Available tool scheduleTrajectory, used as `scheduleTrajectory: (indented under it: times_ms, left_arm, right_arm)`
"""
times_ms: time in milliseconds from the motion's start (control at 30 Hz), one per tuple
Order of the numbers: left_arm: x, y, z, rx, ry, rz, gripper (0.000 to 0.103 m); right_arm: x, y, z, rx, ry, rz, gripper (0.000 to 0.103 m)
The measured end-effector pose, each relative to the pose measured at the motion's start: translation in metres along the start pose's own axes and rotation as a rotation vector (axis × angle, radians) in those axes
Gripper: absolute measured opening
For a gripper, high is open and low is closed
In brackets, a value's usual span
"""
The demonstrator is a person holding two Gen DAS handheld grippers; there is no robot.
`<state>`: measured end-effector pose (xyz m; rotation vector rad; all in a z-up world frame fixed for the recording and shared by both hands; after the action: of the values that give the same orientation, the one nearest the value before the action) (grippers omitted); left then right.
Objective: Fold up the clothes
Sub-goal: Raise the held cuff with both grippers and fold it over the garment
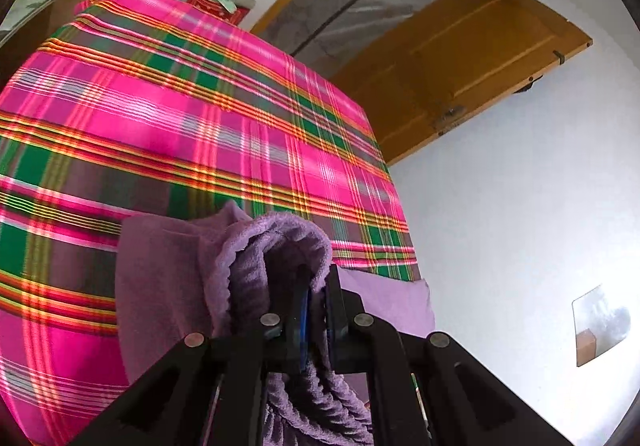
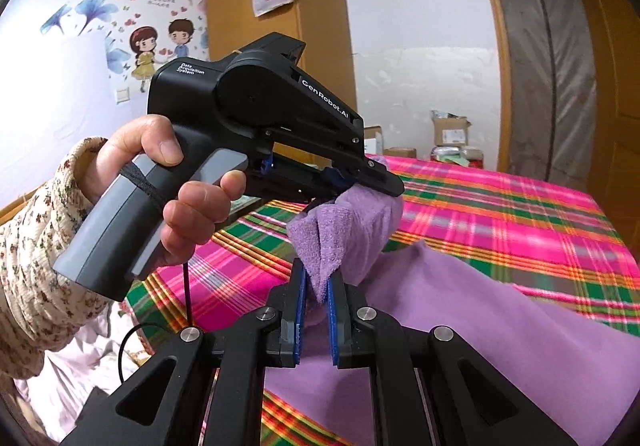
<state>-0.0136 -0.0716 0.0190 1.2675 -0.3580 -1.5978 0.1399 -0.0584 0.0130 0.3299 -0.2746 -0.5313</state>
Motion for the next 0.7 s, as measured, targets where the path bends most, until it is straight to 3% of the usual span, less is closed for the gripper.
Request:
scheduleTrajectory:
  times_ms: [400, 700]
  left_arm:
    - [-0.031, -0.039, -0.014, 0.07, -0.04, -0.01, 0.007]
    - [-0.034, -0.067, -0.025, 0.132, -0.034, 0.01, 0.007]
  right_arm:
    - [-0.034, 0.028, -0.023, -0.005, -0.054, -0.07, 0.01]
    - [-0.054, 0.036, -0.041, 0.02, -0.103, -0.099, 0.01]
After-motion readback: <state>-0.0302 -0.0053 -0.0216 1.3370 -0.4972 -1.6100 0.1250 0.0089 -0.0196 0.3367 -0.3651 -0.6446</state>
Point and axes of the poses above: each gripper's, at about its wrist camera, not at the fingertips, and y roughly against the way its jaws point, x to its left, z to its top, the point moved 10 cm from there along -y, roughly the way its jaws point, and after that the axes turned 12 degrees about z, right-handed, at the moved point
